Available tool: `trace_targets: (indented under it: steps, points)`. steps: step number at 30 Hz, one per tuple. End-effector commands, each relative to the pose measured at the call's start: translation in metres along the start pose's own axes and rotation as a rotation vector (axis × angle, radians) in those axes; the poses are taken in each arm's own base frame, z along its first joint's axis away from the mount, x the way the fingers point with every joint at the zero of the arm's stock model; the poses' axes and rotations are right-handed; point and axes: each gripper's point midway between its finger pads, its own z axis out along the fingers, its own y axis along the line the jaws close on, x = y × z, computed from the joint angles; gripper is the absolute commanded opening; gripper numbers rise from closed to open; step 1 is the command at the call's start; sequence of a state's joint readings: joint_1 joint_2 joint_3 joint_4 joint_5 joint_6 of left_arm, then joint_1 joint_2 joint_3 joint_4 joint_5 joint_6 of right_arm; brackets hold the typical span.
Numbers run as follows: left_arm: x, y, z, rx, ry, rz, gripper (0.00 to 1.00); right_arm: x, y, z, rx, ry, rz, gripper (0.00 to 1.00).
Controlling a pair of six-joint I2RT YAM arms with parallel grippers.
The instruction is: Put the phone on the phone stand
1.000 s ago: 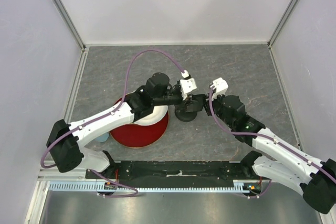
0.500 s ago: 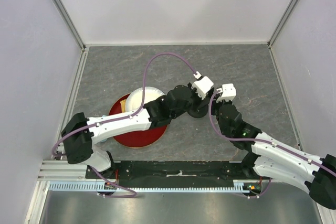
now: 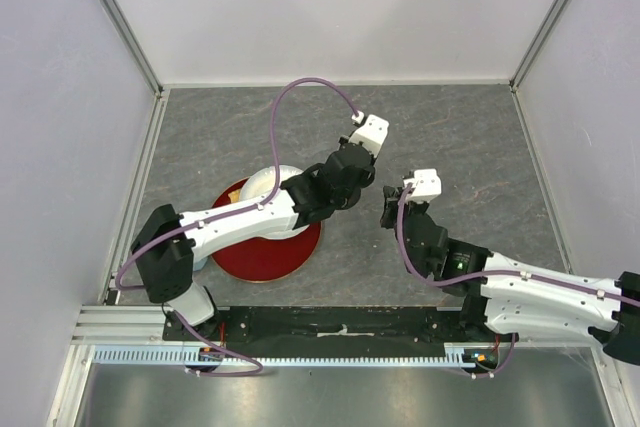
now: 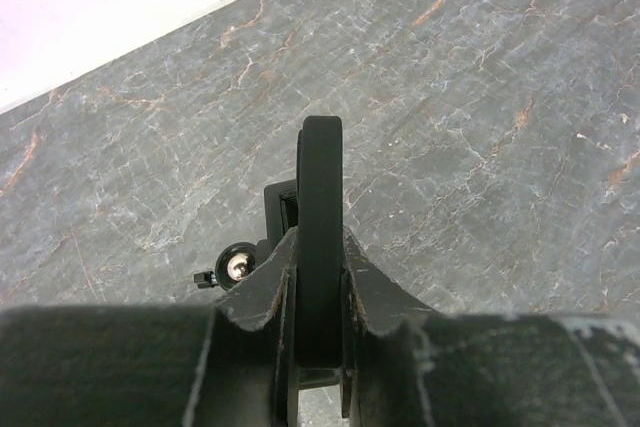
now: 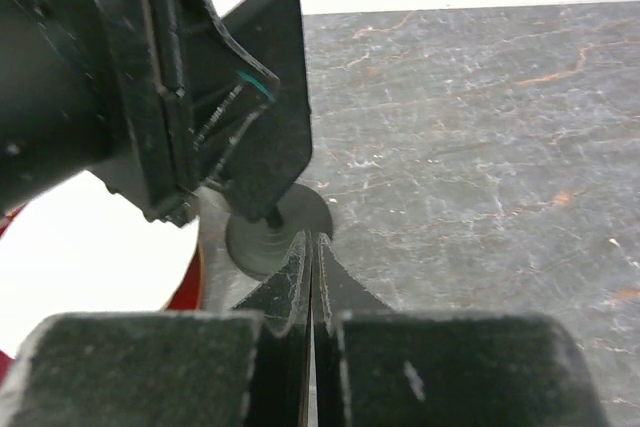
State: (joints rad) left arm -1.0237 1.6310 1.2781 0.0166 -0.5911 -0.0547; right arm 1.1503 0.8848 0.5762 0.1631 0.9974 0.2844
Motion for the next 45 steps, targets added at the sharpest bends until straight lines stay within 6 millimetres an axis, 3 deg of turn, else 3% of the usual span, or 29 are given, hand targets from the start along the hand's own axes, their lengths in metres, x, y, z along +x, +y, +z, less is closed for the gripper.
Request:
trace_targets:
  steps: [1, 5, 6, 8, 10, 11, 12, 14, 15, 18, 21, 24, 28, 29, 31, 32, 35, 37, 40, 43, 44, 45]
  points:
    - [0.057, 0.003, -0.011, 0.037, 0.177, 0.104, 0.02, -0.001, 0.010, -0.005, -0.013, 0.076, 0.050, 0.00]
    - [0.040, -0.006, -0.025, 0.145, 0.126, 0.088, 0.02, -0.007, -0.022, -0.013, 0.039, 0.069, 0.062, 0.22]
    - [0.037, -0.013, -0.029, 0.192, 0.113, 0.083, 0.02, -0.017, -0.031, -0.017, 0.027, 0.048, 0.098, 0.25]
    - [0.020, -0.018, -0.041, 0.257, 0.066, 0.067, 0.02, -0.016, -0.047, -0.016, 0.018, 0.048, 0.101, 0.32]
    - [0.011, -0.035, -0.054, 0.386, 0.033, 0.060, 0.02, -0.020, -0.039, -0.021, -0.113, 0.045, 0.112, 0.37]
    - [0.001, -0.038, -0.064, 0.440, -0.005, 0.082, 0.02, -0.020, -0.045, -0.018, -0.124, 0.048, 0.102, 0.43]
    - [0.000, -0.050, -0.075, 0.538, -0.022, 0.108, 0.02, -0.016, -0.026, -0.023, -0.256, 0.080, 0.079, 0.46]
    - [-0.009, -0.057, -0.092, 0.632, -0.061, 0.132, 0.02, -0.012, -0.014, -0.021, -0.353, 0.116, 0.050, 0.51]
    - [-0.010, -0.067, -0.105, 0.728, -0.087, 0.179, 0.02, -0.002, 0.006, -0.024, -0.472, 0.171, 0.015, 0.54]
    - [-0.011, -0.073, -0.131, 0.864, -0.131, 0.270, 0.02, 0.014, 0.026, -0.024, -0.592, 0.256, -0.017, 0.57]
    - [-0.012, -0.064, -0.136, 0.864, -0.155, 0.312, 0.02, 0.012, 0.032, -0.027, -0.648, 0.230, -0.013, 0.62]
    - [-0.012, -0.055, -0.125, 0.787, -0.140, 0.312, 0.02, 0.005, 0.028, -0.030, -0.644, 0.185, -0.002, 0.71]
    - [-0.019, -0.052, -0.120, 0.752, -0.156, 0.281, 0.02, 0.002, 0.012, -0.028, -0.560, 0.159, 0.017, 0.73]
    - [-0.021, -0.054, -0.122, 0.757, -0.158, 0.256, 0.02, -0.007, -0.001, -0.024, -0.477, 0.121, 0.056, 0.73]
    - [-0.031, -0.061, -0.130, 0.807, -0.195, 0.222, 0.02, -0.007, -0.019, -0.021, -0.374, 0.094, 0.114, 0.74]
    - [-0.034, -0.071, -0.142, 0.888, -0.210, 0.205, 0.02, -0.017, -0.031, -0.023, -0.310, 0.050, 0.178, 0.74]
    - [-0.048, -0.078, -0.166, 0.999, -0.237, 0.191, 0.02, -0.015, -0.046, -0.025, -0.233, 0.044, 0.261, 0.75]
    - [-0.054, -0.072, -0.175, 0.998, -0.250, 0.195, 0.02, -0.014, -0.049, -0.027, -0.210, 0.086, 0.252, 0.75]
    - [-0.082, -0.043, -0.186, 0.869, -0.365, 0.200, 0.02, -0.011, -0.042, -0.028, -0.211, 0.198, 0.197, 0.75]
    - [-0.114, 0.023, -0.174, 0.487, -0.481, 0.119, 0.02, -0.006, -0.031, -0.028, -0.237, 0.301, 0.153, 0.74]
    - [-0.118, 0.062, -0.165, 0.273, -0.480, 0.071, 0.02, 0.001, -0.024, -0.025, -0.255, 0.342, 0.134, 0.73]
    - [-0.128, 0.088, -0.175, 0.163, -0.525, 0.022, 0.02, -0.001, -0.018, -0.025, -0.285, 0.355, 0.126, 0.72]
